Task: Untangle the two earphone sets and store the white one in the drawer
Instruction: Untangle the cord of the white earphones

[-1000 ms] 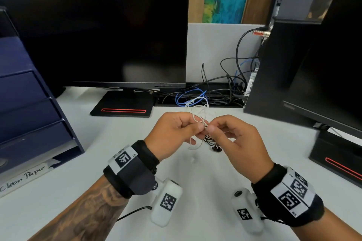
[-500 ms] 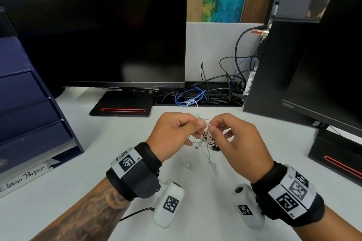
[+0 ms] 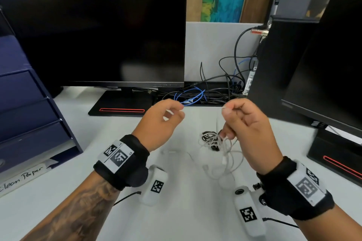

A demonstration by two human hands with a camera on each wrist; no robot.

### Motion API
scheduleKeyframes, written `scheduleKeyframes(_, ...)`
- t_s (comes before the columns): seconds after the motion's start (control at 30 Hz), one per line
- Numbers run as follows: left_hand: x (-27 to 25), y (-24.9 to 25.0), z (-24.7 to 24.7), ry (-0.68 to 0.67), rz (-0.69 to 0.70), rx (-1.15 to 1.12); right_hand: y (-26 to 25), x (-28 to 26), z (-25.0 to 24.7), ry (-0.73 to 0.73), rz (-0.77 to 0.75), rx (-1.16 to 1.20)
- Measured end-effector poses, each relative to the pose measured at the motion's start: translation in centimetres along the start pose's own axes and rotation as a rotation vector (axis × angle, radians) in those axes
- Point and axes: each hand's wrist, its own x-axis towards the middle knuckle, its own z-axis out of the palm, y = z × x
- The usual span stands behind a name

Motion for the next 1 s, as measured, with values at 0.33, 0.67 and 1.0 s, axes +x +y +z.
scheduleKeyframes(0.33, -1.3, 1.9, 1.4, -0.308, -0.009, -0.23, -0.4, -0.4, 0.3, -0.116, 0.078, -0.018)
scheduleKeyframes(0.67, -1.6, 2.2, 2.6, -0.307, -0.035, -0.429, 0.1, -0.3, 0.3, -0.107, 0.087, 0.003)
scheduleKeyframes(1.0, -0.4, 1.4, 1.2, -0.084, 0.012, -0.336, 0.5, 0.0, -0.7, -0.135, 0.03, -0.306)
